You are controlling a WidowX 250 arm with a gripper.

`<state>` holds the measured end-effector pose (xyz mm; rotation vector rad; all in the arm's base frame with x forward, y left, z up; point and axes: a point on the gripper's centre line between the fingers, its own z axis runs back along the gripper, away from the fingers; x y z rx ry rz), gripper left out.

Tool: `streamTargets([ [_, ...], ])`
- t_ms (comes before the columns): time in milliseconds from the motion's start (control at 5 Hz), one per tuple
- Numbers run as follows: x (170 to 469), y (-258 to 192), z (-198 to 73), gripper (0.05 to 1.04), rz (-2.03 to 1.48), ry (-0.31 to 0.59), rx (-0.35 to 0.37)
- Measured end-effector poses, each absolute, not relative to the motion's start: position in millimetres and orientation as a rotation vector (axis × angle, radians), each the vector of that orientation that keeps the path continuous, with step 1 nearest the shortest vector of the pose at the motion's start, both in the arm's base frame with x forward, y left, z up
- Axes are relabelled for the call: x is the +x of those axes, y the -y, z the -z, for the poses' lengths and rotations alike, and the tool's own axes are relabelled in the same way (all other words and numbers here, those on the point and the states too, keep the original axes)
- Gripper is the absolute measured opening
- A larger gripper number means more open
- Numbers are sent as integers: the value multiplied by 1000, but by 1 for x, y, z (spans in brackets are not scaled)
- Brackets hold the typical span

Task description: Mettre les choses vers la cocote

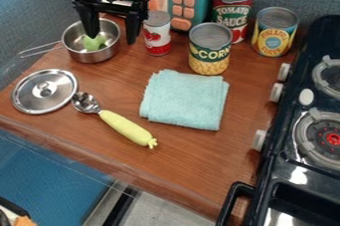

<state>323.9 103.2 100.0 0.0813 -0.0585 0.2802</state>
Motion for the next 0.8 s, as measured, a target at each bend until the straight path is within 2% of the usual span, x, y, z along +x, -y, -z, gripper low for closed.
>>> streamTargets([
  [200, 321, -102, -88, 1000, -279, 25, 77],
  [800, 297, -143, -58, 1000, -296, 43, 154],
])
